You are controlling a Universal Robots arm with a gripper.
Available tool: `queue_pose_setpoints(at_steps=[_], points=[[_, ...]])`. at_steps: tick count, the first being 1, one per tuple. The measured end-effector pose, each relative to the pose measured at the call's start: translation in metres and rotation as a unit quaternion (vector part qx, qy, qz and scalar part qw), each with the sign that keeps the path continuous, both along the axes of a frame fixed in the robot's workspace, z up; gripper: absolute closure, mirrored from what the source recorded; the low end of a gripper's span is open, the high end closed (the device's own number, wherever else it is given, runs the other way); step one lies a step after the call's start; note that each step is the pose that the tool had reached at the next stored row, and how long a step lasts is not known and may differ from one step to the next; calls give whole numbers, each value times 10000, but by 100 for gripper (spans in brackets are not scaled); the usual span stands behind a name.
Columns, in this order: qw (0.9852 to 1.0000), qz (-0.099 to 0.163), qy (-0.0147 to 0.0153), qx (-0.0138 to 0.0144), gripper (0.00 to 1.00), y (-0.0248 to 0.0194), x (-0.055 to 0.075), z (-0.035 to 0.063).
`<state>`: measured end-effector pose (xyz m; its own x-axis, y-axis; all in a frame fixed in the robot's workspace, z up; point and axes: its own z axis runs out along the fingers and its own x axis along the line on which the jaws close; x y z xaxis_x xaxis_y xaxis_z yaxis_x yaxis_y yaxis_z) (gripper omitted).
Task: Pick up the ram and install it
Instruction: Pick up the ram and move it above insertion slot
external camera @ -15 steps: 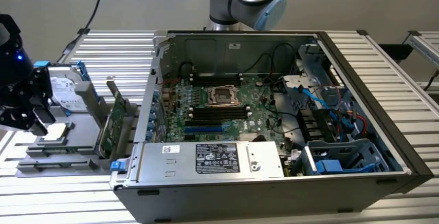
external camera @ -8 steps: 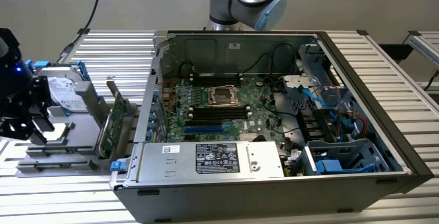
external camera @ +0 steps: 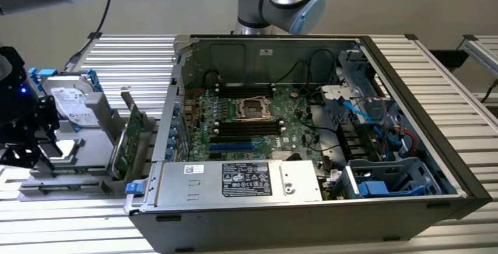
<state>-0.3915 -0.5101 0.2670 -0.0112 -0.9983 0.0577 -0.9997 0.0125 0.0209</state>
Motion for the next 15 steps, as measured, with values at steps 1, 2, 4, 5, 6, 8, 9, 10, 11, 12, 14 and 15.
queue_pose_setpoints(at_steps=[1,2,4,5,6,8,9,10,11,12,14,15], points=[[10000,18,0,0,64,-3,-3,-18],[10000,34,1,0,64,-6,-7,-35],[10000,53,1,0,64,-13,-17,-72],[10000,63,0,0,64,-16,-22,-92],[10000,72,0,0,64,-19,-26,-110],[10000,90,0,0,64,-22,-37,-146],[10000,100,-1,1,64,-23,-41,-164],[9999,109,0,0,64,-23,-42,-182],[9999,115,0,0,64,-24,-42,-199],[9999,120,0,0,64,-24,-43,-219],[9999,129,0,0,64,-23,-43,-255],[9999,133,0,0,64,-23,-43,-273]])
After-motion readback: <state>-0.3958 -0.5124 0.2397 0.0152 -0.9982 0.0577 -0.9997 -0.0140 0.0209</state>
